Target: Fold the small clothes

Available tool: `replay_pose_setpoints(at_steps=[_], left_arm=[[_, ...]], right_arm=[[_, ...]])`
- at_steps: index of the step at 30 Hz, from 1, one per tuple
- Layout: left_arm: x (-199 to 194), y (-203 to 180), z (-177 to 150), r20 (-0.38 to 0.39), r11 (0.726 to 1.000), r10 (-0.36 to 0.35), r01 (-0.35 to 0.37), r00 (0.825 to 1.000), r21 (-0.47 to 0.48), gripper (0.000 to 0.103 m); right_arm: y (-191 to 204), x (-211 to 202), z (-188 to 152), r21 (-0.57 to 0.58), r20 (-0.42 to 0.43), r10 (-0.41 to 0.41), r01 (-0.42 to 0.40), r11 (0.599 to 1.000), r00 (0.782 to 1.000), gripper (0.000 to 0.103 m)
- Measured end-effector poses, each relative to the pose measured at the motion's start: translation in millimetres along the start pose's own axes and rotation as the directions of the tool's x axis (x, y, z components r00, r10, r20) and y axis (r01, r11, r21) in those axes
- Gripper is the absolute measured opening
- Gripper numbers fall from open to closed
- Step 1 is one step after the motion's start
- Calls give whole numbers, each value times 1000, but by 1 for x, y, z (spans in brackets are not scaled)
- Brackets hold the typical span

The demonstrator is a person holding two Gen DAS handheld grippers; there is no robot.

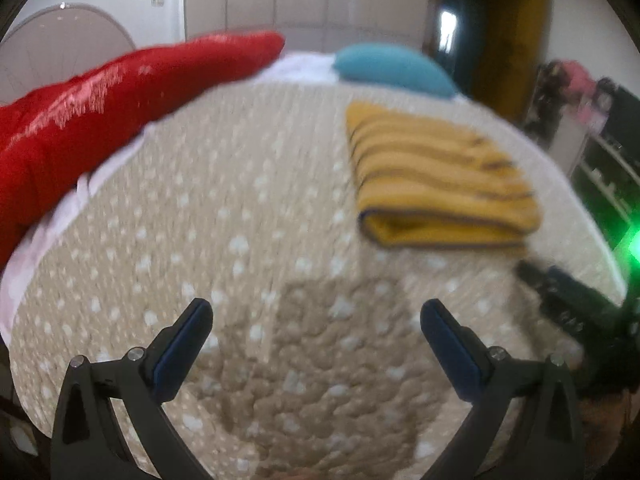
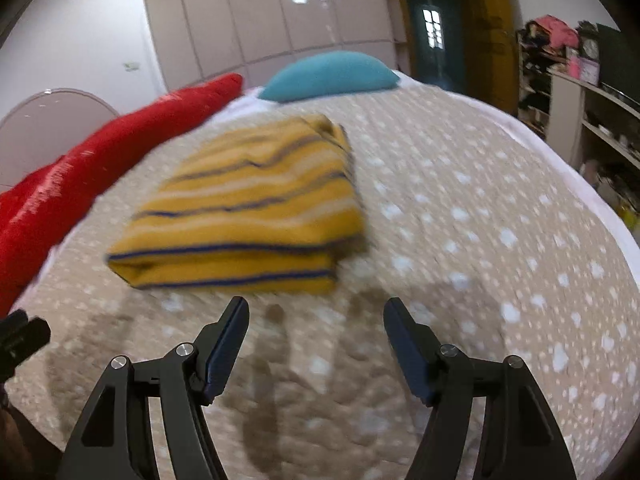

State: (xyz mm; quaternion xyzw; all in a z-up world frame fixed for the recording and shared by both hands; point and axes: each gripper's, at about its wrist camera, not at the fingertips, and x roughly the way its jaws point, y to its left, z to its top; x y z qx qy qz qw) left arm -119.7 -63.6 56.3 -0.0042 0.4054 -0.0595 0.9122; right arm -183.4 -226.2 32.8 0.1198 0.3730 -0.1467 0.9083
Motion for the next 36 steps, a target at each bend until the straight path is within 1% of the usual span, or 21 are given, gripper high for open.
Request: replay_pose_setpoints(at_steps=[2, 3, 5, 6, 8, 10, 19, 25, 27, 28, 29, 31, 36], left_arm=[[14, 3, -5, -43, 1000, 4, -5, 999, -9, 103], [20, 3, -8, -68, 1000, 9, -10, 998, -15, 103], [35, 6, -13, -128, 999, 7, -10, 992, -30, 103], [38, 7, -16, -138, 999, 10, -14, 990, -29, 103], [39, 5, -19, -122, 1000, 26, -28, 992, -9, 103], [41, 3, -22, -117, 999, 41, -41, 992, 5, 103], [44, 0, -31, -117, 999, 36, -37, 993, -2, 103], [43, 4, -27, -120, 999, 33, -34, 992, -3, 103], [43, 4, -27, -120, 999, 35, -35, 992, -1, 103], [43, 4, -26, -120, 999, 36, -36, 992, -1, 103], [43, 4, -27, -121, 999, 36, -37, 992, -1, 103], [43, 4, -27, -120, 999, 37, -38, 992, 0, 103], [44, 3, -27, -117, 999, 43, -43, 992, 6, 103]], right_arm=[[-7, 5, -6, 11, -10, -12, 12, 1000, 1000, 75], [-7, 6, -8, 7, -2, -12, 12, 1000, 1000, 75], [-2, 8, -10, -29, 7, -30, 30, 999, 1000, 82], [3, 10, -11, -58, 9, -45, 45, 997, 999, 84], [11, 13, -16, -96, 22, -82, 84, 992, 996, 86], [12, 14, -19, -103, 40, -99, 103, 989, 994, 87], [13, 14, -20, -91, 45, -116, 120, 989, 992, 89], [12, 16, -18, -71, 25, -105, 107, 992, 994, 89], [11, 15, -17, -57, 22, -103, 104, 993, 994, 91], [11, 15, -18, -51, 21, -99, 100, 994, 995, 93], [10, 16, -17, -51, 15, -93, 93, 994, 996, 98], [10, 18, -16, -52, -13, -55, 54, 997, 998, 102], [10, 19, -17, -58, -16, -58, 57, 997, 998, 102]])
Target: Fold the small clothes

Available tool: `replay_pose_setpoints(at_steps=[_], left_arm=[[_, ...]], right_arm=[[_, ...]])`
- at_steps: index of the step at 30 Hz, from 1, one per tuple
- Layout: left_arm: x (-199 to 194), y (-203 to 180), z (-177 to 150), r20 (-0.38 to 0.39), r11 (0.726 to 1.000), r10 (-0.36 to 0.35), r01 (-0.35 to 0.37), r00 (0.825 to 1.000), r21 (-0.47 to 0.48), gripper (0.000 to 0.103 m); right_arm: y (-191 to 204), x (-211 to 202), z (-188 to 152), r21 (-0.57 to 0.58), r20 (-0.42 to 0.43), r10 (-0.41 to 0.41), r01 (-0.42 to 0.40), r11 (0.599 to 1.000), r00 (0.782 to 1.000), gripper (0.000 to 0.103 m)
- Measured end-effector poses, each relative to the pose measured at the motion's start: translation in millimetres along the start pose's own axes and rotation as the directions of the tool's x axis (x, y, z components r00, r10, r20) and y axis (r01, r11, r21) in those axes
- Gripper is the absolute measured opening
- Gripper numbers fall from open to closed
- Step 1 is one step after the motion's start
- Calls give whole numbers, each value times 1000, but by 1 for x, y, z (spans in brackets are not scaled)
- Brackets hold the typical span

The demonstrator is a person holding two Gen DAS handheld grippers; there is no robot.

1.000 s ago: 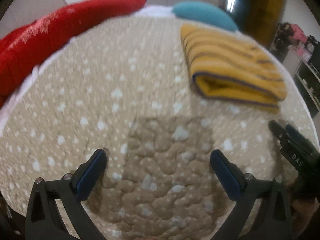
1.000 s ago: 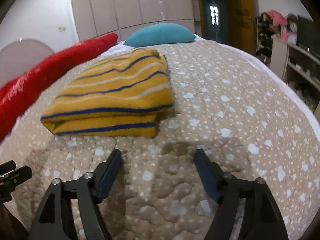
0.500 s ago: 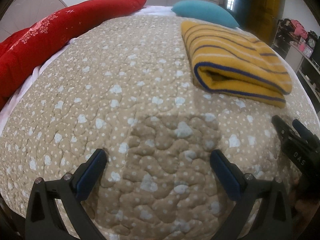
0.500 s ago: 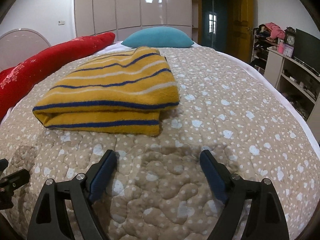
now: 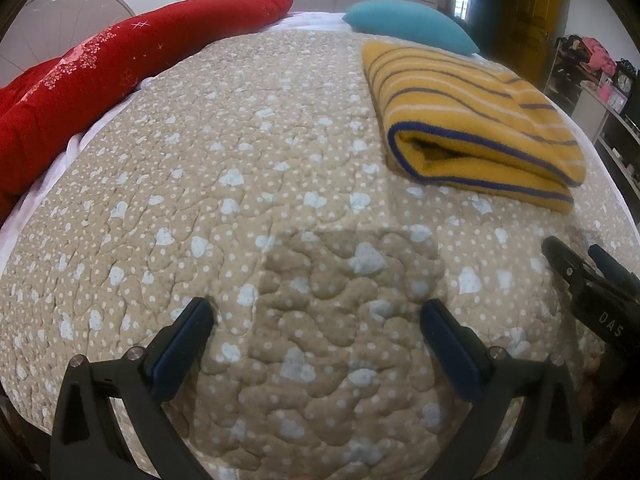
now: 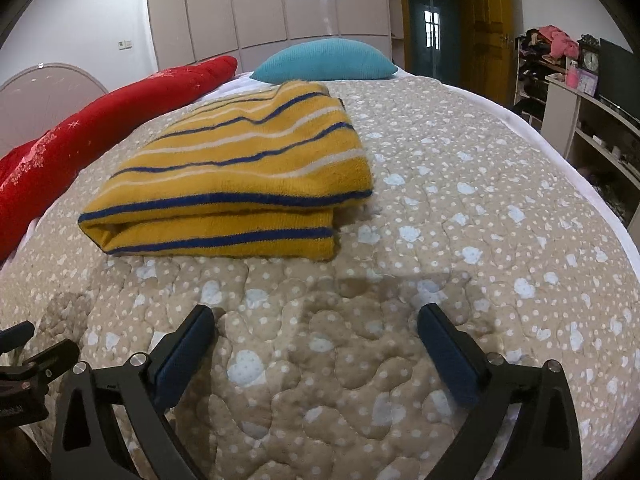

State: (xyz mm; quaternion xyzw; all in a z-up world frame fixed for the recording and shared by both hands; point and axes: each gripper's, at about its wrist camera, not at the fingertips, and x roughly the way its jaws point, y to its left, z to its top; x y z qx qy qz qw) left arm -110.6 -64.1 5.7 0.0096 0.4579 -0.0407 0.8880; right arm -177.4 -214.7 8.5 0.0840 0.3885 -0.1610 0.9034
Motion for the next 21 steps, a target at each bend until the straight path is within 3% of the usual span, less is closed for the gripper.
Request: replay_pose_setpoints(at_steps=[10, 21], left_arm=[[0, 0, 0, 3, 1000, 5, -5, 1000, 6, 103], [2, -1, 1, -31, 1000, 12, -12, 999, 11, 103]], right_arm=[[13, 1, -4, -45, 12, -64, 65, 997, 998, 102], [16, -1, -10, -45, 19, -62, 63, 997, 998, 103]])
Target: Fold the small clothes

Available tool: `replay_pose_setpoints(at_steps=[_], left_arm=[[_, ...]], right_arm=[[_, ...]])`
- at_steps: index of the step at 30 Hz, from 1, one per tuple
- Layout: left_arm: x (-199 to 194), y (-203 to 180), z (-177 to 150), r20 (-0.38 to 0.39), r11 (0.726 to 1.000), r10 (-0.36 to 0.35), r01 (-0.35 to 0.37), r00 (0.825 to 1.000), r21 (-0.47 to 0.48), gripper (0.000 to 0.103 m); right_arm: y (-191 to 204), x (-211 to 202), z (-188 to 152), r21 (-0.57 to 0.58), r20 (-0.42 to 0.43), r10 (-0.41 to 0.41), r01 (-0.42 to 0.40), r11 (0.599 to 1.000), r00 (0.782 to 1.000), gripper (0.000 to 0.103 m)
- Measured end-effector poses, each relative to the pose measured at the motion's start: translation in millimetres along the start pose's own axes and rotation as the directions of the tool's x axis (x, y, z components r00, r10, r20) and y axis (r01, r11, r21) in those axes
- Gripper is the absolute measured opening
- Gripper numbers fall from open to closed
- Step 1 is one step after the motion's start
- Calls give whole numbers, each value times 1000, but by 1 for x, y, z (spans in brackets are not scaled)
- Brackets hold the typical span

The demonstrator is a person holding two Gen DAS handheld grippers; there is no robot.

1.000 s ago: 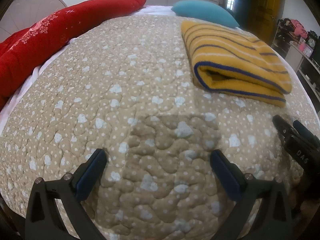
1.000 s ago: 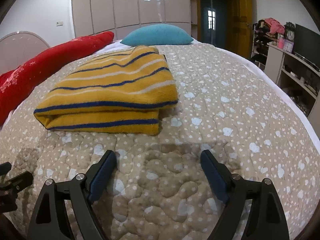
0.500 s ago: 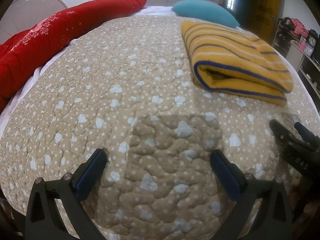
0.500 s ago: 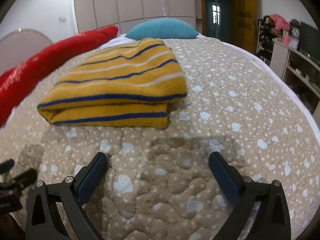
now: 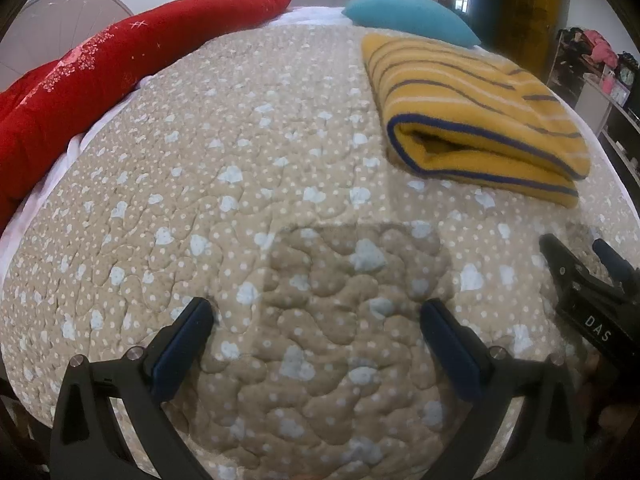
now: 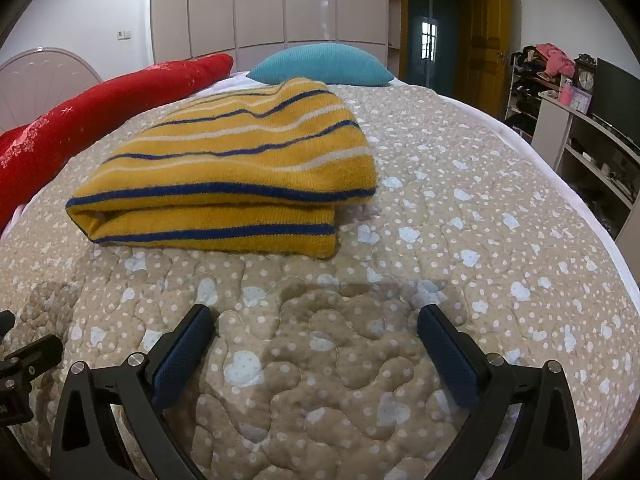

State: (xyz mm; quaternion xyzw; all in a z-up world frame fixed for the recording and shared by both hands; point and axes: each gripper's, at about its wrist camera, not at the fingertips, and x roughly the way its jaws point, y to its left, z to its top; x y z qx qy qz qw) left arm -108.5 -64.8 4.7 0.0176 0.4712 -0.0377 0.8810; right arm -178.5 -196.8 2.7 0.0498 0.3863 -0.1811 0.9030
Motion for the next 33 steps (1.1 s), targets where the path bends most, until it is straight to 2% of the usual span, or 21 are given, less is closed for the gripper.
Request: replay_pose_setpoints(at_steps=[5, 15, 21, 25, 30, 33], left_arm=[[2, 1, 4, -23, 1000, -1, 1, 1000, -7, 103], [0, 4, 0, -9, 999, -29, 29, 1000, 20, 103], [-2, 0, -3, -3, 999, -22, 22, 1000, 29, 103], [-3, -3, -7, 12, 999, -10, 10, 1000, 31, 103], [-6, -8, -11, 17, 1000, 8, -8, 1000, 21, 103], [-7, -11, -13, 19, 1000, 25, -25, 1000, 17, 103]], right_arm=[[-2, 1, 2, -1, 4, 10, -10, 1000, 1000, 103], [-2, 2, 2, 2, -8, -4, 4, 1000, 1000, 103], [4, 1, 9, 22, -22, -45, 46, 999, 999, 103], [-3, -1, 7, 46, -4, -9, 9, 999, 1000, 103], [-1, -3, 6, 17, -5, -16, 16, 1000, 1000, 103], [-1, -12, 2, 26, 25, -10, 10, 1000, 1000, 103]])
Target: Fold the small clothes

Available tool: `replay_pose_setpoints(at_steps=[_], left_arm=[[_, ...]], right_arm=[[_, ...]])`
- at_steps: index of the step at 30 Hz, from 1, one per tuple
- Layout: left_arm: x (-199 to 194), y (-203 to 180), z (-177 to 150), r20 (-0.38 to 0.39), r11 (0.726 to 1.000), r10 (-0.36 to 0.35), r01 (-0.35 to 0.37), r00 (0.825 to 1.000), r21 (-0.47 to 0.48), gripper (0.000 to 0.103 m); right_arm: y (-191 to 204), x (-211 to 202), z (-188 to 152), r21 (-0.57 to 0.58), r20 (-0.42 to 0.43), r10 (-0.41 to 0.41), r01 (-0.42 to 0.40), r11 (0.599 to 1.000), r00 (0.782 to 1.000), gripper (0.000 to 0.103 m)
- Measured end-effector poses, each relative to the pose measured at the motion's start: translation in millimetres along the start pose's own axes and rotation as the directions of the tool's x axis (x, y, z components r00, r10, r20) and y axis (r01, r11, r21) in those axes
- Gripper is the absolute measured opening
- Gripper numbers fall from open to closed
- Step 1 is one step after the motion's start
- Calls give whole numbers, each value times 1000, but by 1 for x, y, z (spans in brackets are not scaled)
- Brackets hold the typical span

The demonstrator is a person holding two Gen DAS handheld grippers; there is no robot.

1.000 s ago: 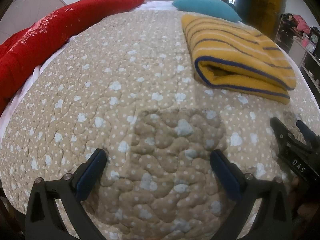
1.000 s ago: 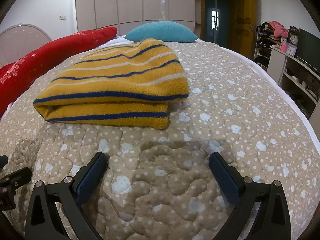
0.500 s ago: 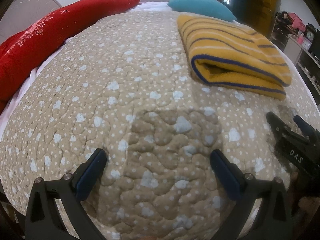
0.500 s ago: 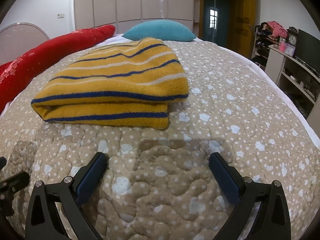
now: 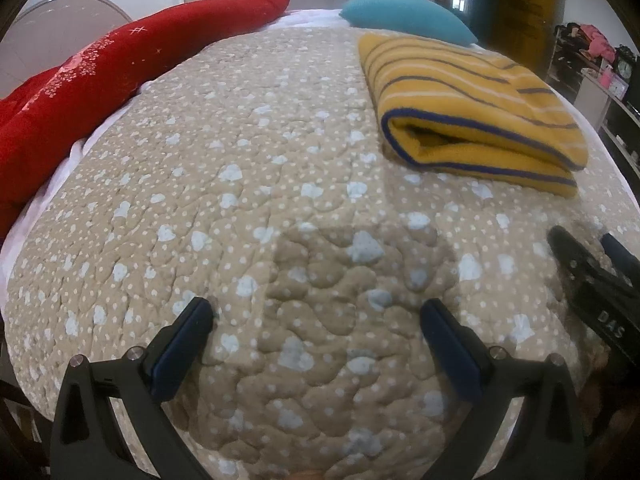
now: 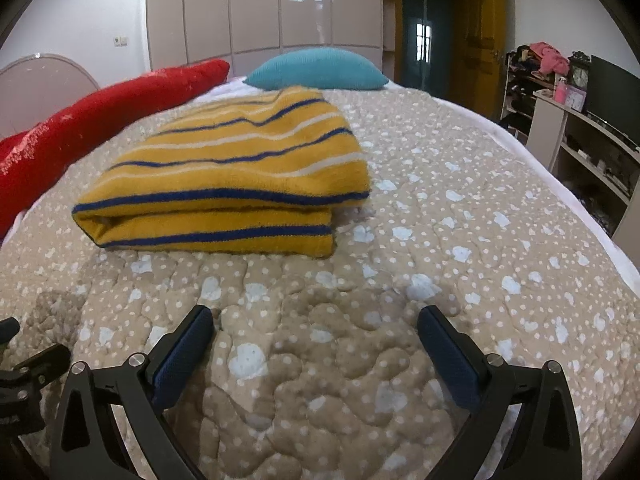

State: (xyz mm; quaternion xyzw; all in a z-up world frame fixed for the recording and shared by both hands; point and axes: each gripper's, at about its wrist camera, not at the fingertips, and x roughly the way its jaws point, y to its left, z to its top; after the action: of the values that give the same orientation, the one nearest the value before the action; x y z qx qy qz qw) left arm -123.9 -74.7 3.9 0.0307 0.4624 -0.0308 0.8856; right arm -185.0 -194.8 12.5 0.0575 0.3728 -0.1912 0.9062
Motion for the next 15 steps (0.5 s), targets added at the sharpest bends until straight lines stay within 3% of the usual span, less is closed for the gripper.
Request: replay_pose_setpoints(at_steps=[6, 15], left_arm=[[-1, -2, 1, -23, 1000, 18, -18, 1000, -9, 103], [-2, -1, 4, -20, 1000, 14, -14, 1000, -7, 103]], right_arm=[[-11, 1, 2, 32, -16, 51, -50, 998, 999, 103], [-6, 10, 0, -15, 14, 25, -25, 1000, 1000, 103]])
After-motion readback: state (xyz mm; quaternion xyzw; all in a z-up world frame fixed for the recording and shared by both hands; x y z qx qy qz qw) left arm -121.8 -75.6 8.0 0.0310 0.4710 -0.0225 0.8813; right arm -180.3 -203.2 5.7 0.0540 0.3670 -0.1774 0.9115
